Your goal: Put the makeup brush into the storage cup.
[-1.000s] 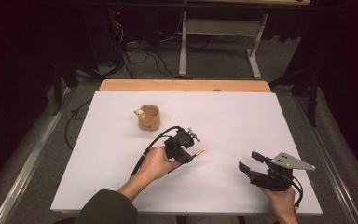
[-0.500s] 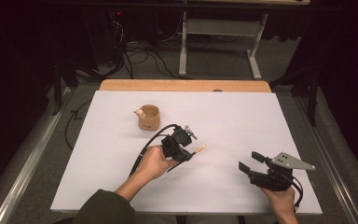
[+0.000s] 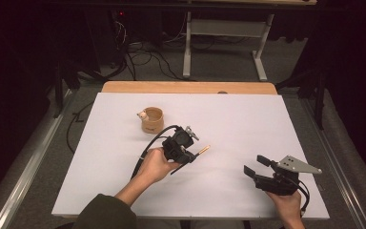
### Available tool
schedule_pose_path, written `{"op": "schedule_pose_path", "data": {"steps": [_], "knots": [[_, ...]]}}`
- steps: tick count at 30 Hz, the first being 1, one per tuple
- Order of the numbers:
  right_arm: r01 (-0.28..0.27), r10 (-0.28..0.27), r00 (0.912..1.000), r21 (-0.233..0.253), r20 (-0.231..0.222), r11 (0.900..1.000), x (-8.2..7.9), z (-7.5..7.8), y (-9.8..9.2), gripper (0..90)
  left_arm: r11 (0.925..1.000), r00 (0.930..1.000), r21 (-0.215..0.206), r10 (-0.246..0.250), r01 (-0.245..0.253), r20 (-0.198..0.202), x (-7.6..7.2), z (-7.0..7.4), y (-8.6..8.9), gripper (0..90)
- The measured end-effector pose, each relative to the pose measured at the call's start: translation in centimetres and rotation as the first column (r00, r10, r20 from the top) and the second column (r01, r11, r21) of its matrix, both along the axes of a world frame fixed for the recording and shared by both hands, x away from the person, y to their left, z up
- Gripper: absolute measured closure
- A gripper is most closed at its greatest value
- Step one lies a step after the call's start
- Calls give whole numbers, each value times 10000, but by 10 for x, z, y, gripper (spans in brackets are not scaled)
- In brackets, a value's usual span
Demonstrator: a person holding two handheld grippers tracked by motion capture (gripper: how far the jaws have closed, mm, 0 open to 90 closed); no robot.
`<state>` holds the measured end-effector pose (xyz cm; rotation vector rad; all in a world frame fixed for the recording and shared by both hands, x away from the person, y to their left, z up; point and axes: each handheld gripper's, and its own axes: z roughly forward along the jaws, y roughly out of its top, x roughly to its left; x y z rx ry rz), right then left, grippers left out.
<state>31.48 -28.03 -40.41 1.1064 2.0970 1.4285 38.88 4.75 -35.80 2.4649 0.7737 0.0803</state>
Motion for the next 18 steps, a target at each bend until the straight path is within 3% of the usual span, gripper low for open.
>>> {"op": "schedule_pose_path", "data": {"steps": [8, 18], "knots": [[-8, 8, 10000, 14, -26, 10000, 0, 0, 0, 311, 9989, 9990, -429, 200, -183, 401, -1, 5, 6, 827], [2, -2, 10000, -13, -26, 10000, 0, 0, 0, 311, 9919, 9930, -1167, 611, -491, 1009, -2, 14, 16, 826]]}}
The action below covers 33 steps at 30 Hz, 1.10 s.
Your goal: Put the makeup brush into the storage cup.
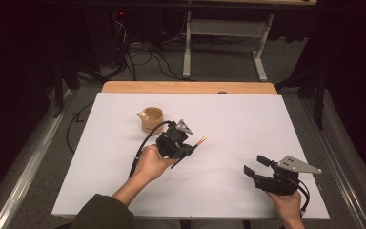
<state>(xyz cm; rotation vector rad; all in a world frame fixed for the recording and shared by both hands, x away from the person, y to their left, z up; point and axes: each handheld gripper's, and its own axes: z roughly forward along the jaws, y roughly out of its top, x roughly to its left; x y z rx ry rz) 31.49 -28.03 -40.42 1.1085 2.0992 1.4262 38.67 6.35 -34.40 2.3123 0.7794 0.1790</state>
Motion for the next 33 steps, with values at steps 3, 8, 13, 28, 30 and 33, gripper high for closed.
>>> {"op": "schedule_pose_path", "data": {"steps": [3, 8, 13, 28, 30, 33], "knots": [[6, -6, 10000, 12, -1, 10000, 0, 0, 0, 311, 9998, 9998, -176, 102, -99, 166, 0, 2, 3, 826], [9, -9, 10000, 7, -1, 10000, 0, 0, 0, 311, 9984, 9988, -512, 267, -246, 403, 0, 7, 8, 826], [18, -18, 10000, 14, -20, 10000, 0, 0, 0, 311, 9969, 9976, -712, 383, -341, 579, 0, 10, 14, 827], [22, -22, 10000, 8, -39, 10000, 0, 0, 1, 311, 9885, 9870, -1390, 798, -603, 1392, -1, 19, 28, 826], [22, -22, 10000, 3, -37, 10000, 0, 0, 1, 311, 9878, 9857, -1427, 839, -629, 1459, -1, 20, 29, 827], [21, -21, 10000, 3, -34, 10000, 0, 0, 1, 311, 9858, 9840, -1528, 937, -704, 1514, 0, 21, 31, 827]]}}
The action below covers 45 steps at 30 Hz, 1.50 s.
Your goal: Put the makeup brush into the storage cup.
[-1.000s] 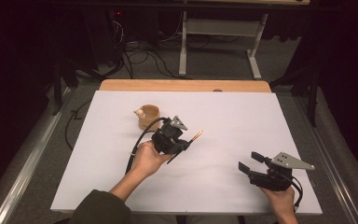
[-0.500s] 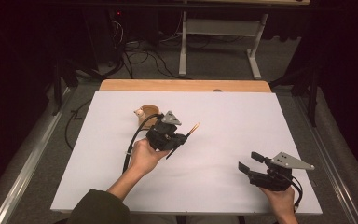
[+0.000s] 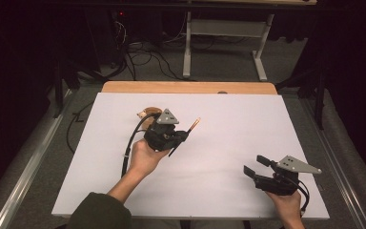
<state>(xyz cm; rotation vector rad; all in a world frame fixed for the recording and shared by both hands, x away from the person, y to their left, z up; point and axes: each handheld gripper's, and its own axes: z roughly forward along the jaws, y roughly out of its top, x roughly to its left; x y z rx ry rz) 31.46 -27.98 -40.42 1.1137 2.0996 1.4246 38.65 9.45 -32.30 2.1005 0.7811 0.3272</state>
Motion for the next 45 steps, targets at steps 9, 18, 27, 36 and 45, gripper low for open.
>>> {"op": "schedule_pose_path", "data": {"steps": [9, 18, 27, 36, 45], "knots": [[-4, 4, 10000, -5, -6, 10000, 0, 0, 0, 311, 9993, 9994, -294, 254, -247, 241, 1, 4, 7, 826], [-6, 6, 10000, -10, -18, 10000, 0, 0, 0, 311, 9975, 9978, -496, 519, -498, 413, 4, 7, 13, 826], [-18, 18, 10000, -8, -32, 10000, 0, 0, 1, 311, 9930, 9951, -869, 843, -796, 514, 8, 10, 21, 827], [-23, 23, 10000, -4, -40, 10000, 0, 0, 1, 311, 9871, 9904, -1191, 1167, -1073, 747, 11, 13, 28, 827], [-31, 31, 10000, -18, -42, 10000, 0, 0, 0, 310, 9833, 9861, -1279, 1412, -1293, 881, 15, 16, 34, 827]]}}
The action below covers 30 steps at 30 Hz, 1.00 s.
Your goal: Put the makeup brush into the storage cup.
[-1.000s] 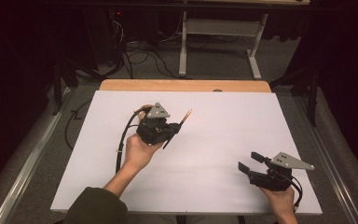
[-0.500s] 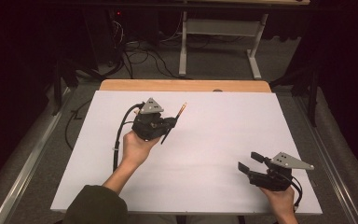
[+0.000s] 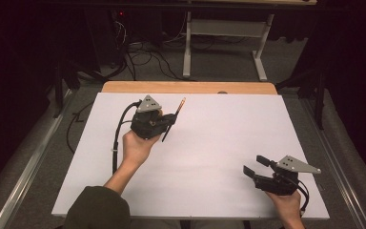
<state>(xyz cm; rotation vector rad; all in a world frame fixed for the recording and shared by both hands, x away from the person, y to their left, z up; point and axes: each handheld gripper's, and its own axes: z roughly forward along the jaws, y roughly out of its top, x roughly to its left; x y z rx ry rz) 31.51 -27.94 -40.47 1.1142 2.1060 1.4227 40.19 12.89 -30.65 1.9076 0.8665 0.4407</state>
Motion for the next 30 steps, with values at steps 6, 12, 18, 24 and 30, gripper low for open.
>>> {"op": "schedule_pose_path", "data": {"steps": [6, 12, 18, 24, 30], "knots": [[7, -7, 10000, -1, 14, 10000, 0, 0, 0, 310, 9997, 9998, -131, 195, -195, 1, 4, 1, 5, 827], [0, 0, 10000, 1, 20, 10000, 0, 0, 0, 310, 9992, 9993, -166, 359, -358, 69, 7, 2, 10, 827], [-10, 10, 10000, -24, 2, 10000, 0, 0, 0, 310, 9981, 9982, -265, 559, -554, 206, 10, 1, 13, 827], [-23, 23, 10000, -38, 4, 10000, 1, 0, 0, 310, 9971, 9977, -378, 665, -659, 149, 13, 1, 16, 827], [-28, 28, 10000, -38, 5, 10000, 1, 0, 0, 310, 9957, 9959, -330, 871, -862, 246, 16, 0, 19, 826]]}}
